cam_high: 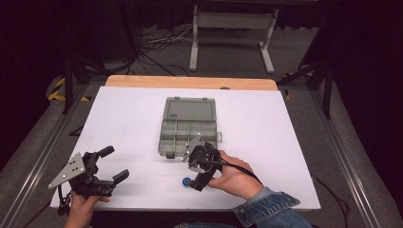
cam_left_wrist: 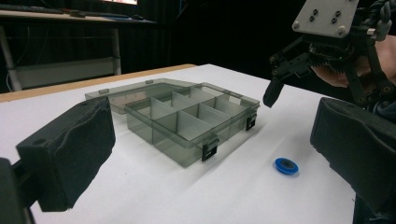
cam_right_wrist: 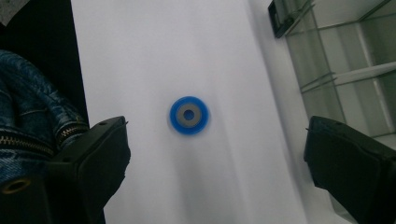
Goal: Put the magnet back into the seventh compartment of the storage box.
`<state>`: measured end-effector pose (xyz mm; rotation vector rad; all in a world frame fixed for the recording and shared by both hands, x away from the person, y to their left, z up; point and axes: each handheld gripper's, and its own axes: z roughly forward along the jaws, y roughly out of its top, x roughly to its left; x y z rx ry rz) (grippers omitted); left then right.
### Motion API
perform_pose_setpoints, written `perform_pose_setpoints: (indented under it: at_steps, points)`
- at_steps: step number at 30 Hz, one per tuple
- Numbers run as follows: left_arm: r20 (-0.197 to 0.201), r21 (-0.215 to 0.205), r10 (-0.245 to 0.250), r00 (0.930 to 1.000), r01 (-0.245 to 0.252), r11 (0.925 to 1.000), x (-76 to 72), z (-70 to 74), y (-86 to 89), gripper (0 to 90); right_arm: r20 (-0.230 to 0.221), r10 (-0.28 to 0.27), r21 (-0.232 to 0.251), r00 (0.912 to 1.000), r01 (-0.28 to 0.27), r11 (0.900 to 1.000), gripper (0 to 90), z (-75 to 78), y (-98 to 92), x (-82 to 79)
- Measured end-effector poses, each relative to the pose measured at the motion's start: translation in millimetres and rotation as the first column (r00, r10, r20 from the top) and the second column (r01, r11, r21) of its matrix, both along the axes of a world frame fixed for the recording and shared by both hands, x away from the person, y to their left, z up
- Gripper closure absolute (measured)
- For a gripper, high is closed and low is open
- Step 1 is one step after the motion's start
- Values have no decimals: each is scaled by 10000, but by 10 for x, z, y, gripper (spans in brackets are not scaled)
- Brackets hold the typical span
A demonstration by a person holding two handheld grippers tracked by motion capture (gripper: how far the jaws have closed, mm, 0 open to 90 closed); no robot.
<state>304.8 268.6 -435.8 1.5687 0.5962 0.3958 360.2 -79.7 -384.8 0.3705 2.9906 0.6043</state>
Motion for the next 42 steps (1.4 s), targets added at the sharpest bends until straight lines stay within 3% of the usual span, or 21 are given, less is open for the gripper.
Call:
perform_pose_setpoints:
  at_steps: [10, 17, 19, 42]
  points:
    - [1, 6, -28, 10000, 28, 10000, 1, 0, -1, 8, -235, 168, -368, 9996, -176, 9992, 80, -79, 52, 17]
    - [-2, 2, -35, 10000, 35, 10000, 1, 0, 0, 8, 17, 460, -287, 9989, -459, 9985, 107, -155, 92, 18]
    - [-3, 4, -36, 10000, 36, 10000, 1, 0, -1, 8, -158, 320, -354, 9994, -326, 9988, 109, -182, 113, -6]
    - [-6, -2, -55, 10000, 55, 10000, 1, 1, 1, 8, -416, 541, -765, 9977, -572, 9954, 140, -429, 242, -23]
